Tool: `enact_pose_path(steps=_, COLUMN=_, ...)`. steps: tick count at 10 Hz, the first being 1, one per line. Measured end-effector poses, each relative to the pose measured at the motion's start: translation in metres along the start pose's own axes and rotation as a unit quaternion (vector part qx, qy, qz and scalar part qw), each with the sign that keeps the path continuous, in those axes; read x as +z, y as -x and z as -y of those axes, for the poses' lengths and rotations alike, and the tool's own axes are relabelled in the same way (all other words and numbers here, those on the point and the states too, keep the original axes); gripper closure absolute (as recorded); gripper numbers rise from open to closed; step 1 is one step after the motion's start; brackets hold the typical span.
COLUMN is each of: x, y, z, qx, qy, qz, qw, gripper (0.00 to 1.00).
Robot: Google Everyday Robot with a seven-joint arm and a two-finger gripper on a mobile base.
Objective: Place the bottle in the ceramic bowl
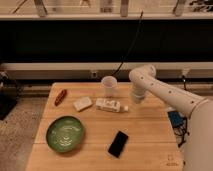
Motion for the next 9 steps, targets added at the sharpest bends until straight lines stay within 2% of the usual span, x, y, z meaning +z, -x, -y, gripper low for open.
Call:
enact_pose_path(steps=4, x=0.0007, y=0.001, z=0.0002, qx=0.008, qy=-0.001, qz=0.0, qw=1.0, gripper=0.66)
enact_pose_path(steps=6, x=0.0008, y=0.0009, z=0.0002, qx=0.009, qy=-0.001, qz=-0.001, qw=1.0, gripper=0.72)
enact_pose_path(steps=9, x=0.0026, y=0.0003, z=0.0014, qx=0.013, qy=-0.002, qz=-0.001, qw=0.9999, gripper=0.72)
